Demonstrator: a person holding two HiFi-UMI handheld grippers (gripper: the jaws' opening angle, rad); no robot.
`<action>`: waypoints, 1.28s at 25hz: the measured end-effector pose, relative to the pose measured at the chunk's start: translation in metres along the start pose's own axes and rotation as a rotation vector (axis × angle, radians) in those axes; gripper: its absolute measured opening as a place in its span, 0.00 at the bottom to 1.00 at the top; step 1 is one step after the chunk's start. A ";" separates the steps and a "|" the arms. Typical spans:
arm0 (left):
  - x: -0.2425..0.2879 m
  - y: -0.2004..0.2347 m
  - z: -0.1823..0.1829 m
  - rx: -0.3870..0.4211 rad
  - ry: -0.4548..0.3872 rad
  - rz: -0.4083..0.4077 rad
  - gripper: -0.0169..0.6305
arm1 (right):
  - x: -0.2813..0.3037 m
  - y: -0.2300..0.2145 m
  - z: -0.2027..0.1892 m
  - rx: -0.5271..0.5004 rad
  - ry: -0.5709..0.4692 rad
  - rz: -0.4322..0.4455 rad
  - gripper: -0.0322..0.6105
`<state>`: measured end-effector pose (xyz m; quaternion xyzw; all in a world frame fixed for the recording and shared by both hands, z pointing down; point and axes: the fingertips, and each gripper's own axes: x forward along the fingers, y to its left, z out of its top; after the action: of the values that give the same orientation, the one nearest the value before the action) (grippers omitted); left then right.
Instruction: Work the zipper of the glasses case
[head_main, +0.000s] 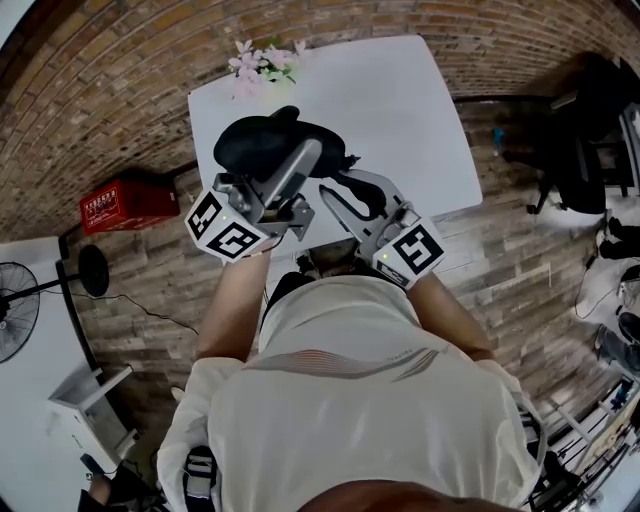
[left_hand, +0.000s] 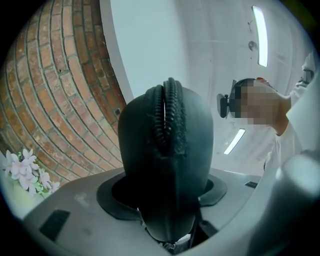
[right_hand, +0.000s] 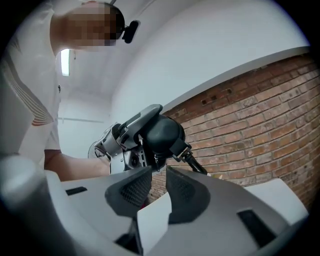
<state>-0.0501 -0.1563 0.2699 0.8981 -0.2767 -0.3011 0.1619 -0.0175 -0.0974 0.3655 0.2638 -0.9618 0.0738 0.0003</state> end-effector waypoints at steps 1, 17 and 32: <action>0.000 0.000 0.000 0.006 -0.001 0.004 0.44 | 0.003 0.000 0.001 0.000 -0.004 -0.001 0.26; 0.002 0.016 -0.004 0.039 0.006 0.064 0.44 | 0.019 -0.013 -0.010 -0.004 0.078 -0.033 0.13; 0.004 0.021 -0.005 0.076 0.008 0.137 0.43 | 0.022 -0.007 -0.004 -0.007 0.085 -0.039 0.15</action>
<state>-0.0533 -0.1750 0.2815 0.8837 -0.3481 -0.2750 0.1493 -0.0325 -0.1142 0.3718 0.2790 -0.9558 0.0816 0.0436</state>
